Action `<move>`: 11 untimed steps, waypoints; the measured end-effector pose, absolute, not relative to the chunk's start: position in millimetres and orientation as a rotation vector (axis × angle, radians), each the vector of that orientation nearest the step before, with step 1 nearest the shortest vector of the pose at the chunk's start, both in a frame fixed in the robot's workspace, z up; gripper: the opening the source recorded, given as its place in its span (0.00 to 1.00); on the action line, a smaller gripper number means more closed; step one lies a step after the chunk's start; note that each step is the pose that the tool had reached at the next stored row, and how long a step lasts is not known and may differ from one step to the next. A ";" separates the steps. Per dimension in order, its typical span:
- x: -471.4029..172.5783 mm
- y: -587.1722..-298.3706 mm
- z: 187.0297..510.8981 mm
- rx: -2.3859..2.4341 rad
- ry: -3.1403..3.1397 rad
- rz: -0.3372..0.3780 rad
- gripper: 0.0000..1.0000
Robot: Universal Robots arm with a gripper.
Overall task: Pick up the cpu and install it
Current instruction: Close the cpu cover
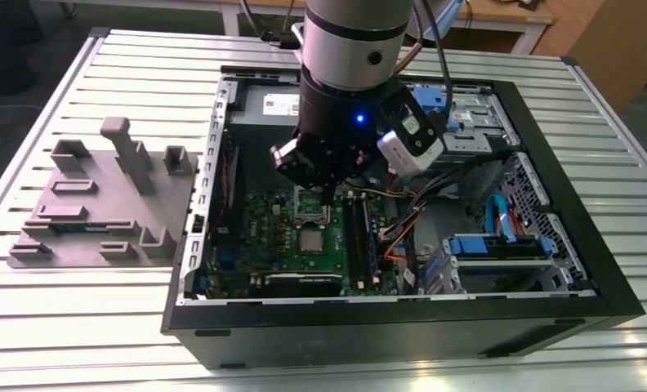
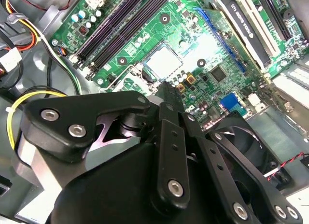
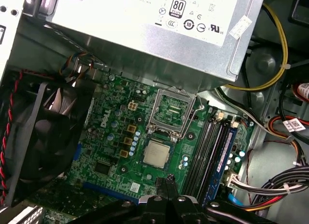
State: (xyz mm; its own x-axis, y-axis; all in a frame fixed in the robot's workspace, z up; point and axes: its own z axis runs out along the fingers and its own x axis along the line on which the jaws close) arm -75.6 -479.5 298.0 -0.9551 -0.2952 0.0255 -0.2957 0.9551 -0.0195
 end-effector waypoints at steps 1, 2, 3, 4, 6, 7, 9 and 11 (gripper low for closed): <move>-75.6 -479.6 298.0 0.466 -3.084 0.036 0.10; -75.6 -479.5 298.0 0.466 -3.084 0.036 0.10; -75.6 -479.5 298.0 0.466 -3.084 0.036 0.10; -75.6 -479.6 298.0 0.466 -3.084 0.036 0.10; -75.5 -479.6 298.0 0.466 -3.084 0.036 0.10; -75.2 -479.6 298.0 0.466 -3.084 0.036 0.10; -73.9 -479.6 298.0 0.466 -3.084 0.036 0.10; -72.7 -479.6 298.0 0.466 -3.084 0.036 0.10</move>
State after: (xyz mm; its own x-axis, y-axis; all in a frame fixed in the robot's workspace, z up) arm -72.7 -479.6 298.0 -0.9551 -0.2953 0.0255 -0.2958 0.9551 -0.0195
